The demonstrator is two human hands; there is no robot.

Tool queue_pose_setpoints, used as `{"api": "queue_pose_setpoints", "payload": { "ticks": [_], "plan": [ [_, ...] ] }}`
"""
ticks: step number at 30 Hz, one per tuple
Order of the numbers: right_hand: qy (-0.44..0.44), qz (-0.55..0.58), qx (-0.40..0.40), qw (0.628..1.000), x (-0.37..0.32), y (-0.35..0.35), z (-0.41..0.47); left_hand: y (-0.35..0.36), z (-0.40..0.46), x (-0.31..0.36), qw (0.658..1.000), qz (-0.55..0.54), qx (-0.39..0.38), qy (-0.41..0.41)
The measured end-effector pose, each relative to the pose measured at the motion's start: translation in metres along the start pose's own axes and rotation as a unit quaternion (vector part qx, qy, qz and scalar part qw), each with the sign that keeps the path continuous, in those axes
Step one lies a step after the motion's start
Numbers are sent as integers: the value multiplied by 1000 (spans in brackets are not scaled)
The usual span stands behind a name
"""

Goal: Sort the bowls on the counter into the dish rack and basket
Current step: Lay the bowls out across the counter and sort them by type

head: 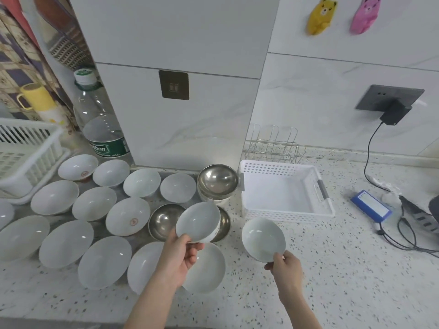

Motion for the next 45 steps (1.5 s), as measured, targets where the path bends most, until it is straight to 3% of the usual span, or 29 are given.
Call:
{"api": "queue_pose_setpoints", "payload": {
  "ticks": [8, 23, 33, 40, 45],
  "plan": [
    [-12, -11, -59, 998, -2, 22, 13, -1, -7, -4, 999, -13, 30, 23],
    [-16, -4, -78, 997, -4, 29, 17, -8, -13, -16, 999, -11, 46, 25],
    [-23, 5, -83, 996, -3, 33, 19, -8, -18, -30, 999, 10, 38, 21],
    [12, 37, -134, 990, 4, 32, 23, -3, -22, -35, 999, 20, 19, 30],
    [7, 2, -70, 998, 3, 12, 22, 6, -26, -35, 997, 50, 4, 57]
  ]
}}
Point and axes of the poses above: each hand's wrist, its own z-axis towards the middle knuckle, its own y-axis out of the palm, x = y × z, the point moved 8 cm from there along z, towards the middle knuckle, and after that the axes turned 1 degree about -z, right-handed, at the moved point
